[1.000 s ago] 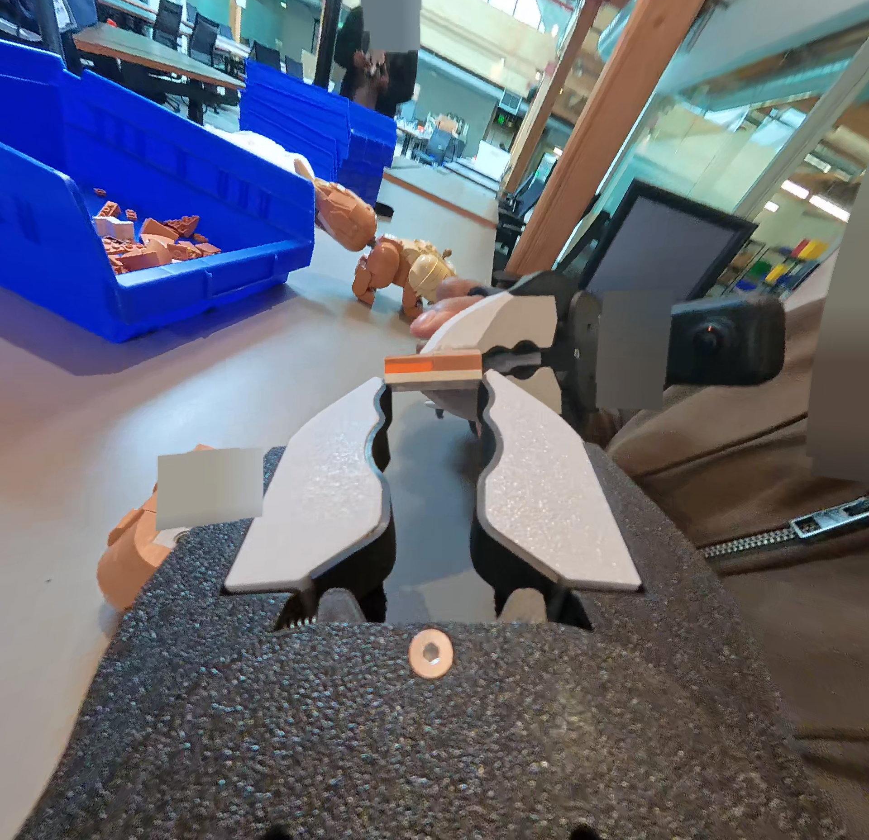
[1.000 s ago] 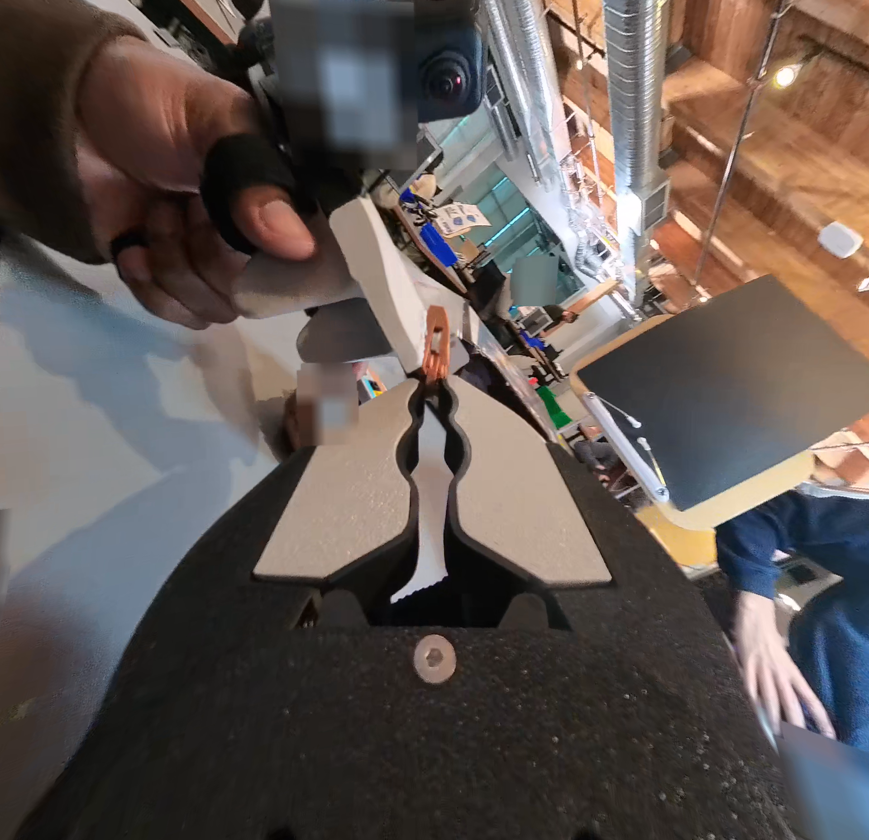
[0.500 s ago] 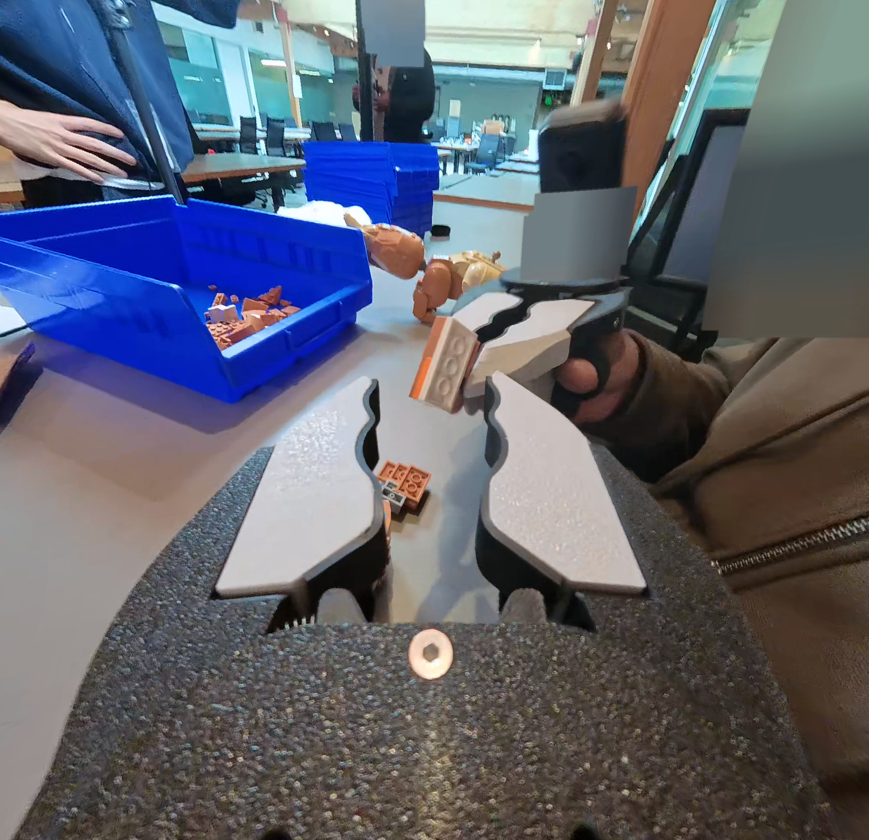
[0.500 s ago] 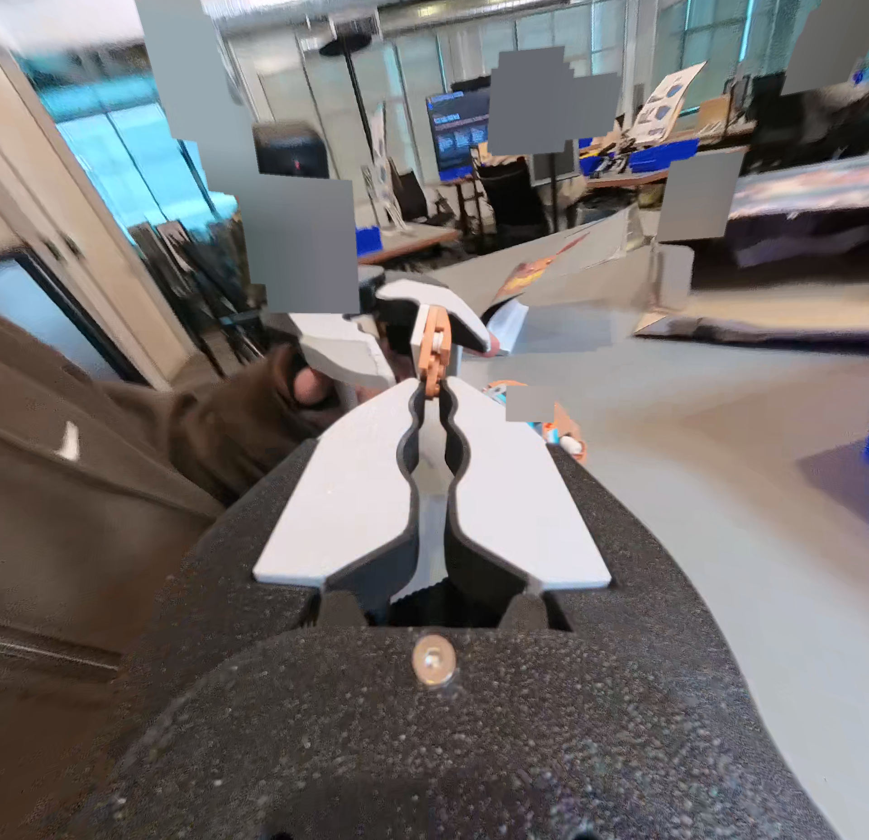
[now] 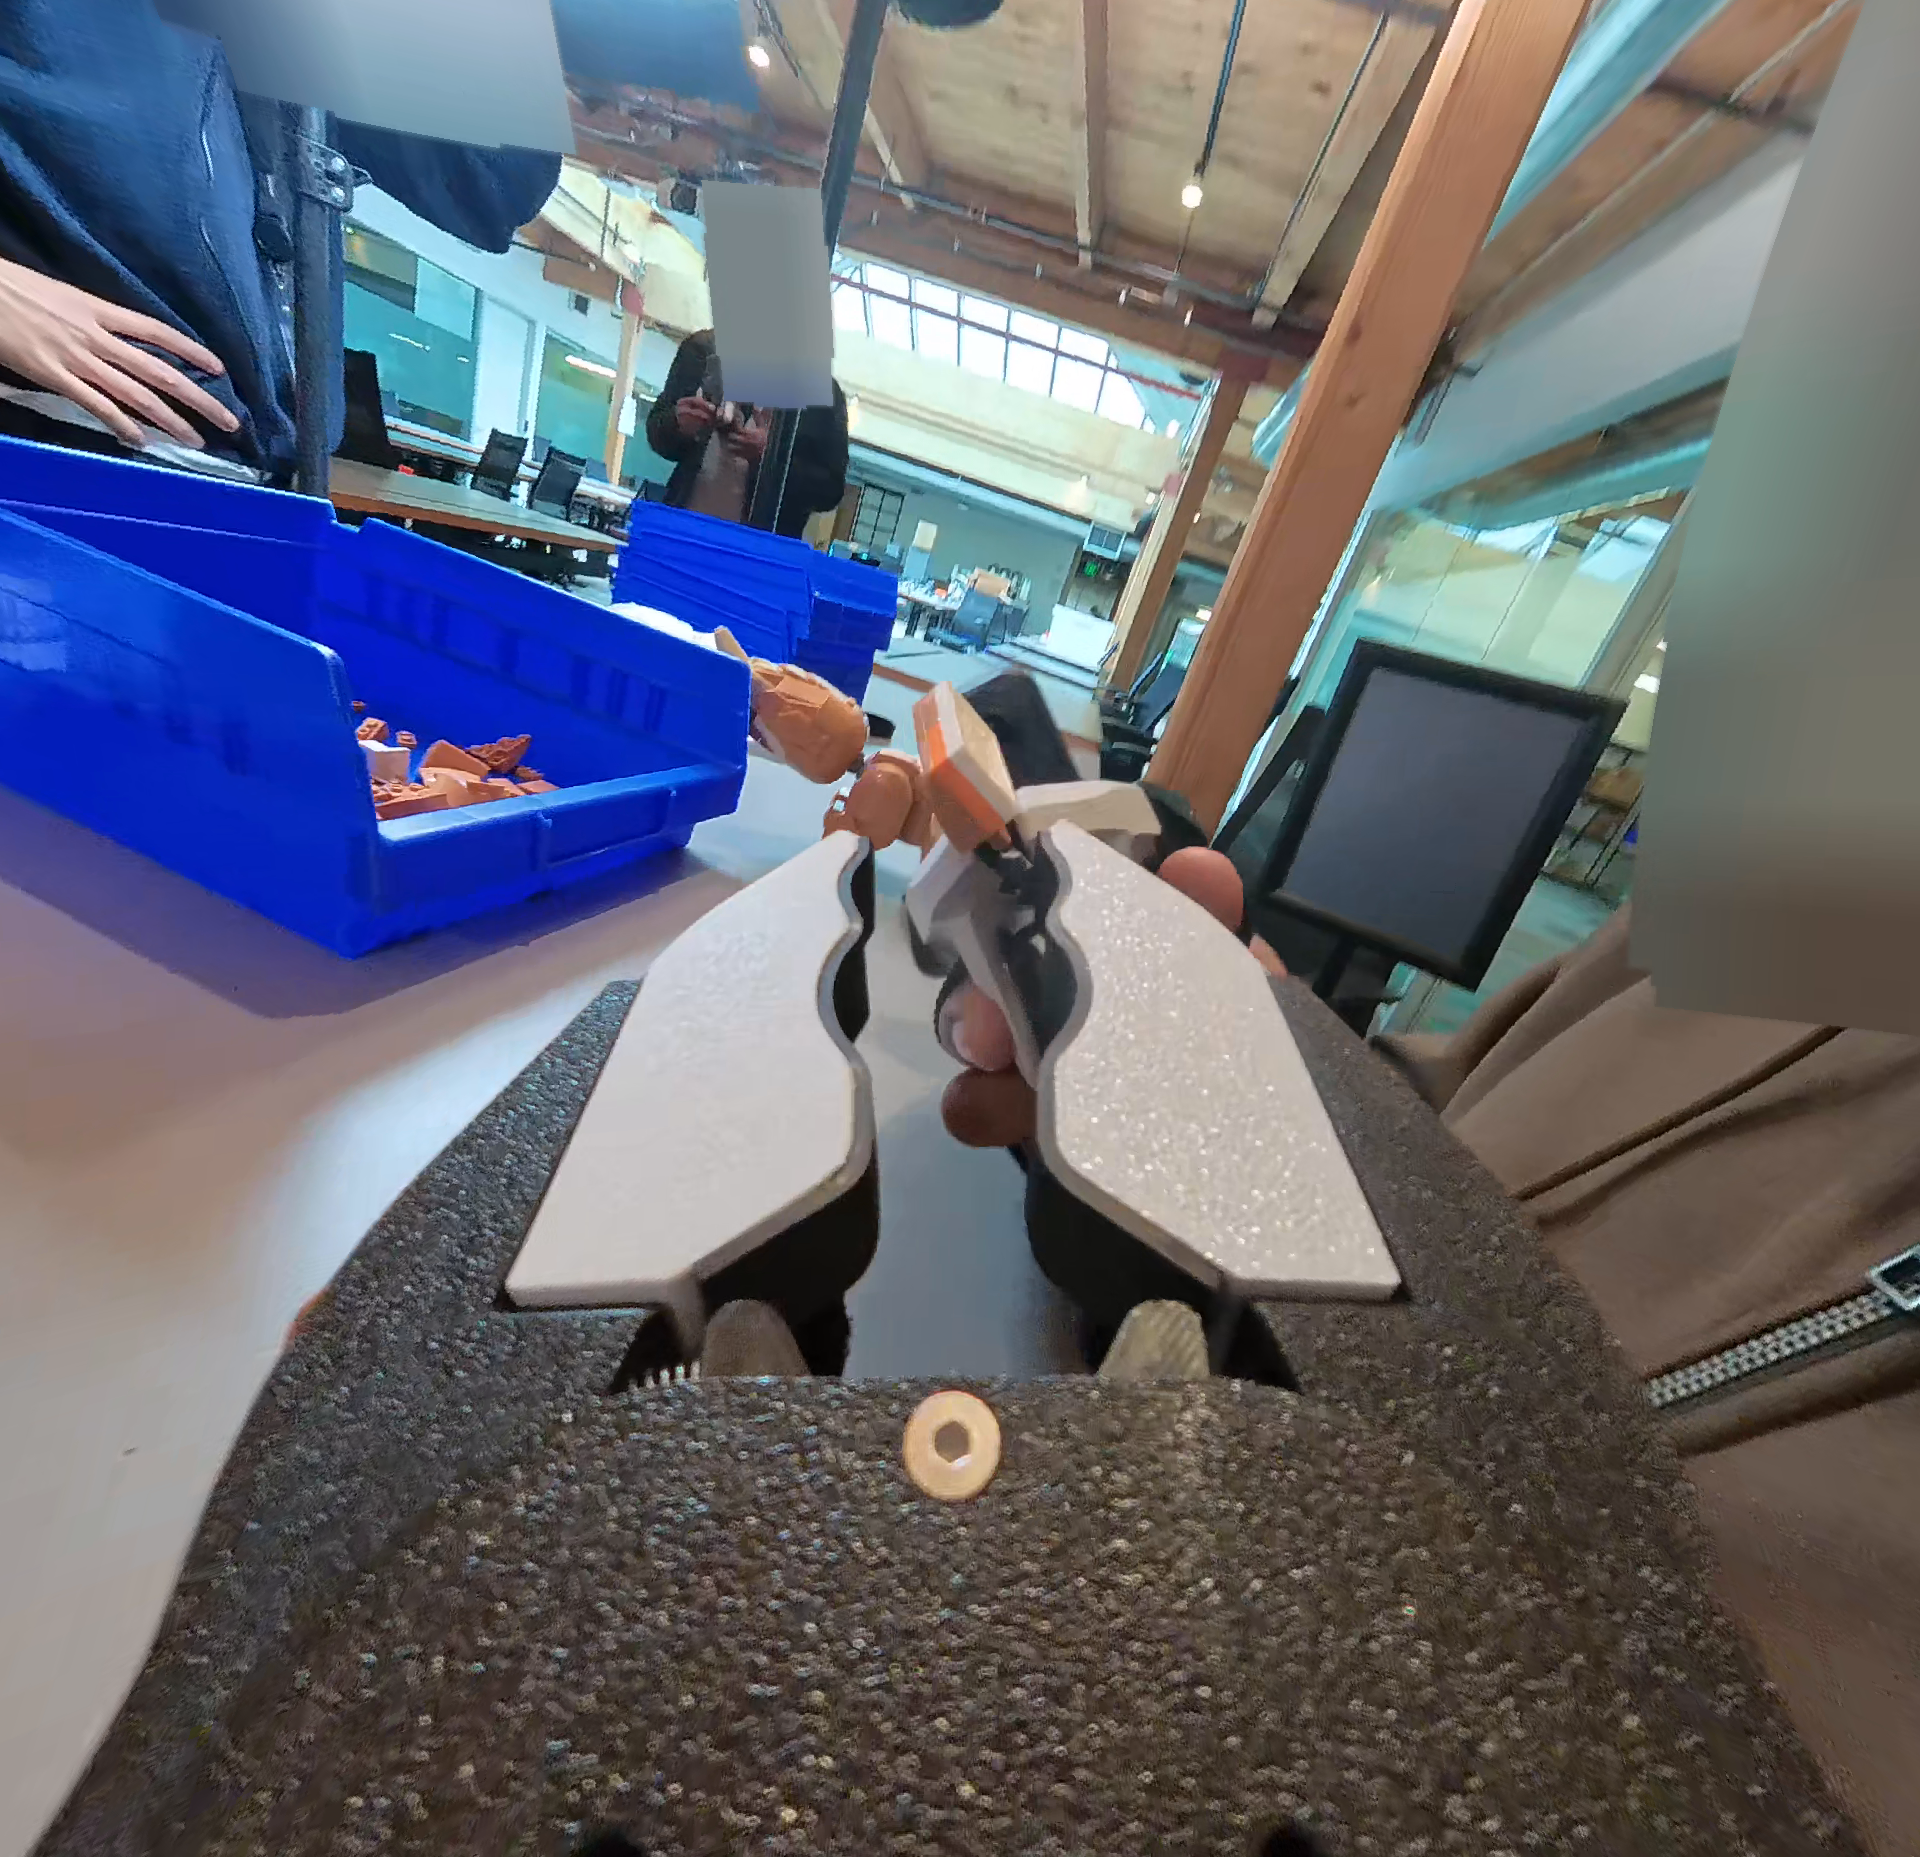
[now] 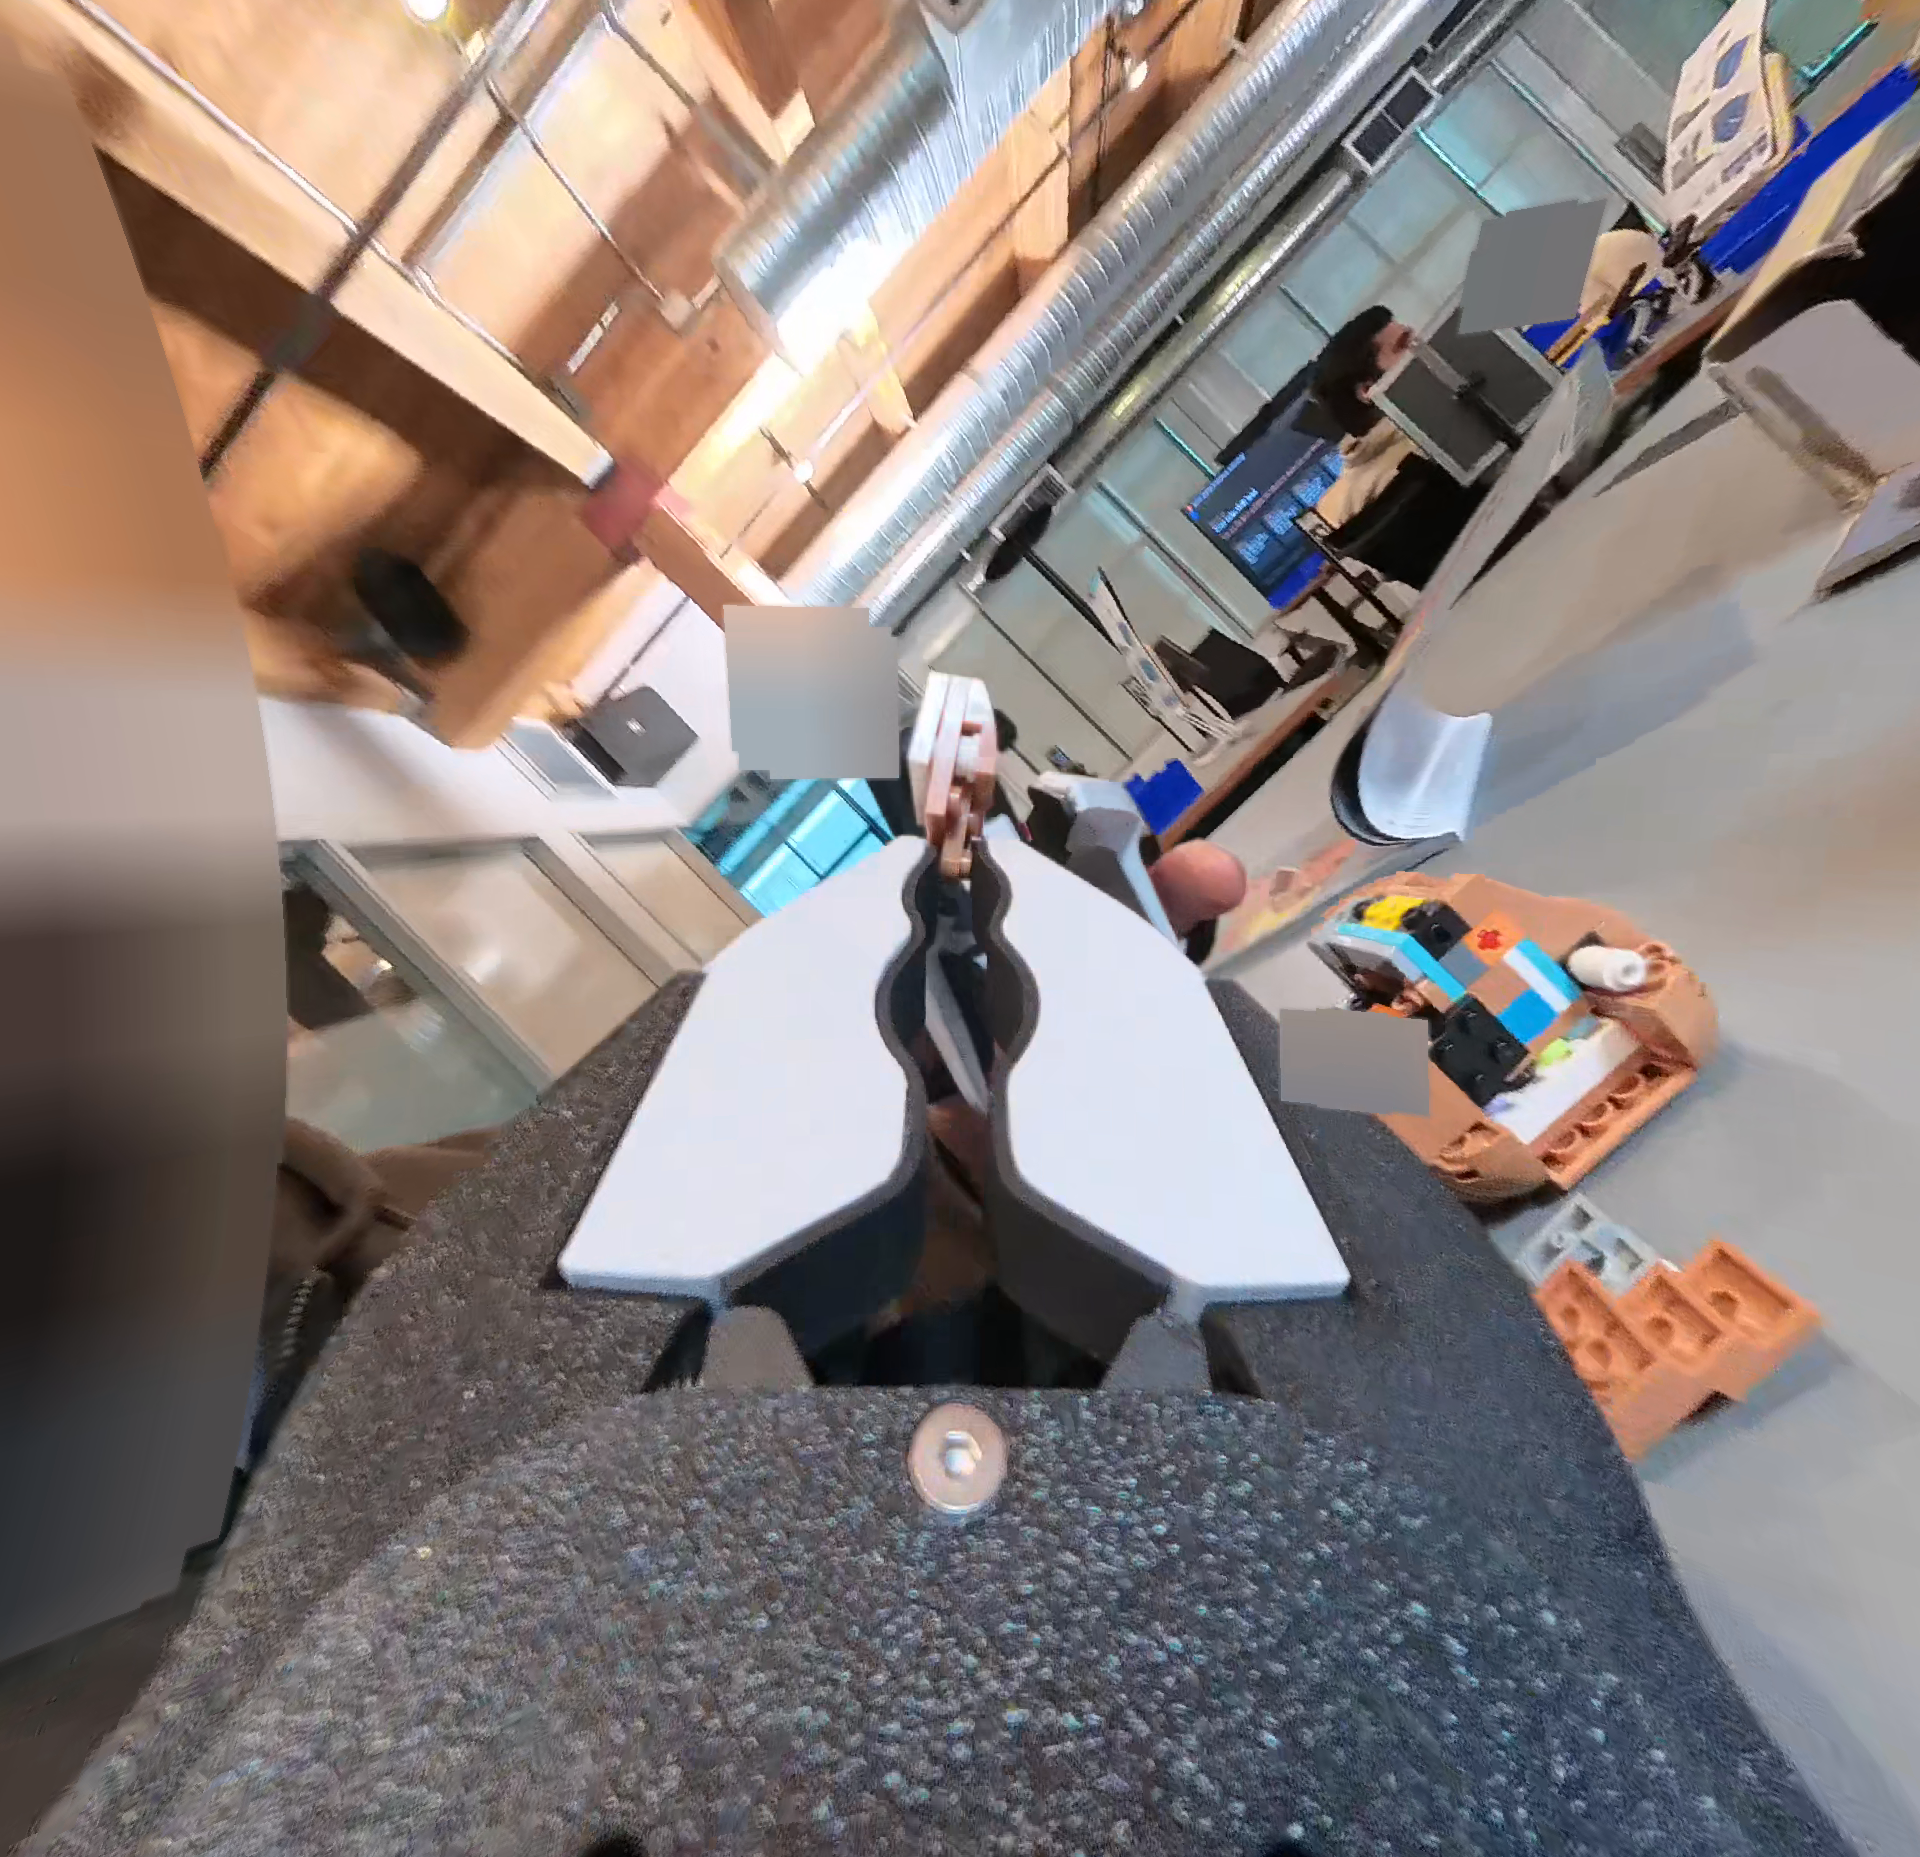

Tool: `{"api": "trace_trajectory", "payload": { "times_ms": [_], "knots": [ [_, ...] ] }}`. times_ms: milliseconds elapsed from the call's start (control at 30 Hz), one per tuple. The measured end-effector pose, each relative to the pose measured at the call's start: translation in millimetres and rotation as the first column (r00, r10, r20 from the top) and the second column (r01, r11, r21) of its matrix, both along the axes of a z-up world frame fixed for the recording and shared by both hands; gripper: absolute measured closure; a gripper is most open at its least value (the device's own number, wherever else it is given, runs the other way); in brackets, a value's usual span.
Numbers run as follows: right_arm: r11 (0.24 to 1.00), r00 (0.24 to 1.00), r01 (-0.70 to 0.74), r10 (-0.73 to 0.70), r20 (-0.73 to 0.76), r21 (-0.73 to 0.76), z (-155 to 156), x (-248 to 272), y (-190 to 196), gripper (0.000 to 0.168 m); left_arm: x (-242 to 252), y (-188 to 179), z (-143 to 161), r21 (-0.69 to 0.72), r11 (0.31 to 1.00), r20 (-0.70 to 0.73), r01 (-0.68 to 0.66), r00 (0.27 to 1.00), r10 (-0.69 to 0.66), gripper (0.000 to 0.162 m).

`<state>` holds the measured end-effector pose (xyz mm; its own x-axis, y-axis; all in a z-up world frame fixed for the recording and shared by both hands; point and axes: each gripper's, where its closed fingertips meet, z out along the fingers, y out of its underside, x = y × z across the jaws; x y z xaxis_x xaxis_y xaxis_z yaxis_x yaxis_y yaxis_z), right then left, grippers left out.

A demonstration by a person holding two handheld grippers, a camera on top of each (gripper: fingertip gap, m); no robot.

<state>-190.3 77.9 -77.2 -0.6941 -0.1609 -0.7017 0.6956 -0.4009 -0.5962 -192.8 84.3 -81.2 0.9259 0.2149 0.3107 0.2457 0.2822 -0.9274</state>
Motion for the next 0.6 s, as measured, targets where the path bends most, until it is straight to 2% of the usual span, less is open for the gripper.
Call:
{"api": "trace_trajectory", "payload": {
  "times_ms": [167,600],
  "knots": [
    [0.998,1.0,0.029,-0.029,-0.003,-0.049,3.4,-0.2,0.4,0.164,-1.5,0.2,3.0,0.099,0.995,0.089,0.024,0.995,-0.033,0.138],
    [0.973,0.957,0.218,-0.199,-0.209,0.072,1.8,6.0,-9.3,0.164,5.3,1.0,11.1,0.32,0.942,0.257,0.104,0.947,-0.192,0.149]
  ]
}}
